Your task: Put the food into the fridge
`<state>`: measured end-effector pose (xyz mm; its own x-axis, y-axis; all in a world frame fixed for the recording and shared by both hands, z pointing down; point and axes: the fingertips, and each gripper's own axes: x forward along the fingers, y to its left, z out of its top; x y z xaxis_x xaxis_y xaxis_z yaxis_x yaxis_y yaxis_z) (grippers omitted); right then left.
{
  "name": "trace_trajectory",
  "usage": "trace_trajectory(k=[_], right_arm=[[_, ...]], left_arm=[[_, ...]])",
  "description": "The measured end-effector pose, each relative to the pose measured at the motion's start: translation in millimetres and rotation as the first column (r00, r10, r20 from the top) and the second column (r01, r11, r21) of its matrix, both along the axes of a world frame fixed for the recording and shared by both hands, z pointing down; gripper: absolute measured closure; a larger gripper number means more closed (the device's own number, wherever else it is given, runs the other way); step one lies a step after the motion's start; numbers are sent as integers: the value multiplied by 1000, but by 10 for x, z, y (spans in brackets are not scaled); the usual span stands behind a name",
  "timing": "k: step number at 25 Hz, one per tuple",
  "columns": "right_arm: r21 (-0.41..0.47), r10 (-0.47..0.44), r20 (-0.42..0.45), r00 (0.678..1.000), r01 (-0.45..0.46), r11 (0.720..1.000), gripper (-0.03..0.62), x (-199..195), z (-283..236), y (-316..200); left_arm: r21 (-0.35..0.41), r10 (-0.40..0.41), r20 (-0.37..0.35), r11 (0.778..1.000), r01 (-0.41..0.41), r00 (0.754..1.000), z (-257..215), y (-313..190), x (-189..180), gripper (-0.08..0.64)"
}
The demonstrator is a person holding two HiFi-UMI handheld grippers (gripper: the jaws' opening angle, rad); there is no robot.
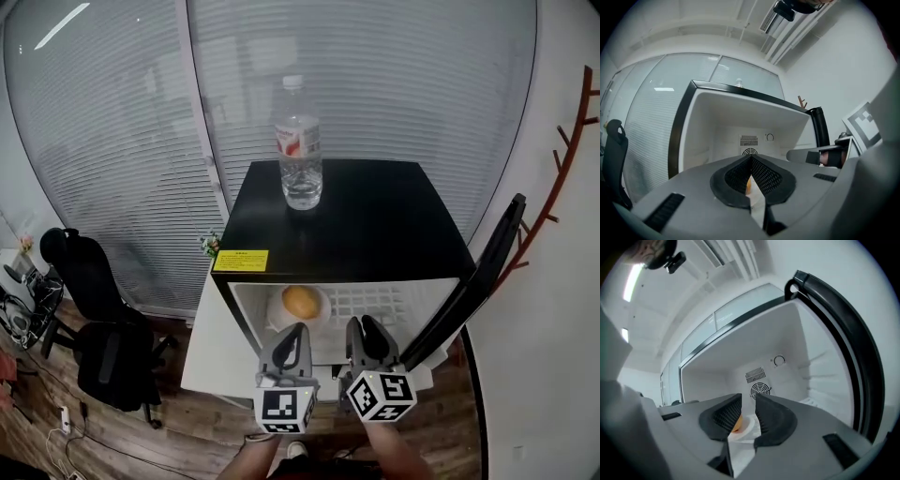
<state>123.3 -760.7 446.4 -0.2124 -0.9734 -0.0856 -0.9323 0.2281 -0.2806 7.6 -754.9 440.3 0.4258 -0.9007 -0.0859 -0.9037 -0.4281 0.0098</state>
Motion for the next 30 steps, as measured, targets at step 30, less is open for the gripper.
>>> trace_trajectory(k=[30], right_arm=[[140, 2, -416, 910, 62, 988, 564, 131, -269, 116]], left_arm=[[7, 31, 37, 999, -31, 999, 48, -5, 439, 534]])
